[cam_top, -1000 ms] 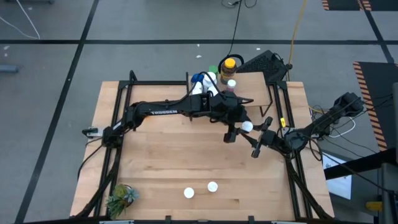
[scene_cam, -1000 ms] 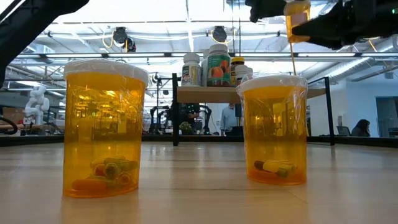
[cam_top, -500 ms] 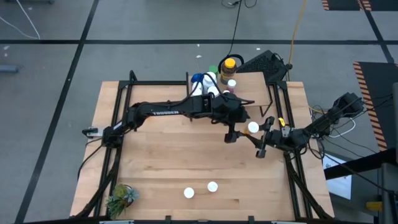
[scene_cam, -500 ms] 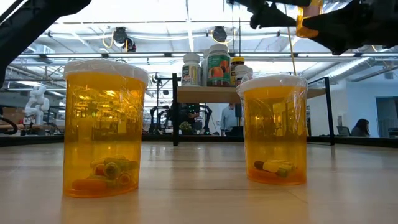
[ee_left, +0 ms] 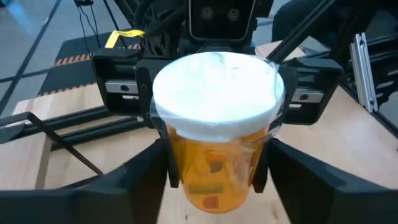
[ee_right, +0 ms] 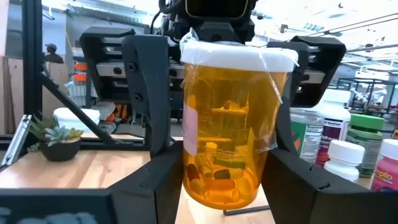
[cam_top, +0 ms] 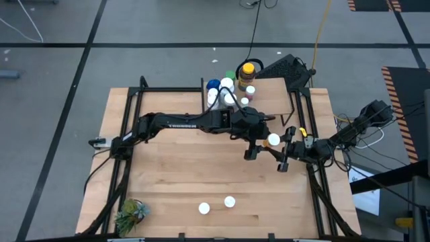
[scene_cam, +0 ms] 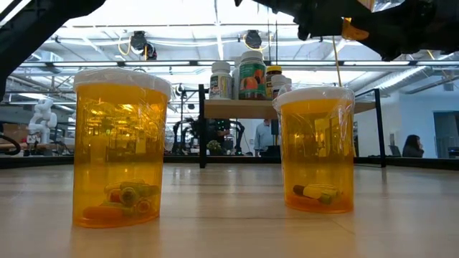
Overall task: Pick and place medicine bottles onto shelf by color
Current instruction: Put the orange bottle on the shelf
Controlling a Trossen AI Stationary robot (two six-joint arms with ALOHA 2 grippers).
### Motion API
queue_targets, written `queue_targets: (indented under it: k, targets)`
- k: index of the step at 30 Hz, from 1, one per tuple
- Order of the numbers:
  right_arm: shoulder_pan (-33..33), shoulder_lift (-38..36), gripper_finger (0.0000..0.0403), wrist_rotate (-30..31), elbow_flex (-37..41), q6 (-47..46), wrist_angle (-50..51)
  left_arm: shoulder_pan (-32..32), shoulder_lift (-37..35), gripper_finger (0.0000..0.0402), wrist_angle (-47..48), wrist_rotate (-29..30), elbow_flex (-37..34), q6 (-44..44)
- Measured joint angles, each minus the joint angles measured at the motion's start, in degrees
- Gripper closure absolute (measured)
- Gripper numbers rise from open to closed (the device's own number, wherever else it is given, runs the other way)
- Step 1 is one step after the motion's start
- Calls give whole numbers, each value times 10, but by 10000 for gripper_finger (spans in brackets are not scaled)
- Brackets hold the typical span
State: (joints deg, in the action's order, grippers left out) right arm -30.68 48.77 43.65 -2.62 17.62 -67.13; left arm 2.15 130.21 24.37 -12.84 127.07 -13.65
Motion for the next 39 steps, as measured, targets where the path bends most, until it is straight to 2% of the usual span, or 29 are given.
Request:
queue_targets:
  k: [2, 8, 13, 19, 39]
  targets:
    - [0, 0, 219, 1, 0, 0, -2, 1, -1, 170, 0, -1, 0, -4]
    - [0, 0, 219, 2, 0, 0, 12, 2, -4, 170, 3, 0, 0, -11]
    - [0, -1, 218, 19, 1, -3, 38, 2, -4, 154, 8, 3, 0, -22]
    - [0, 0, 218, 27, 1, -2, 49, 2, -4, 174, 13, 5, 0, -30]
    - [0, 0, 218, 29, 1, -3, 65, 2, -4, 158, 13, 10, 0, -28]
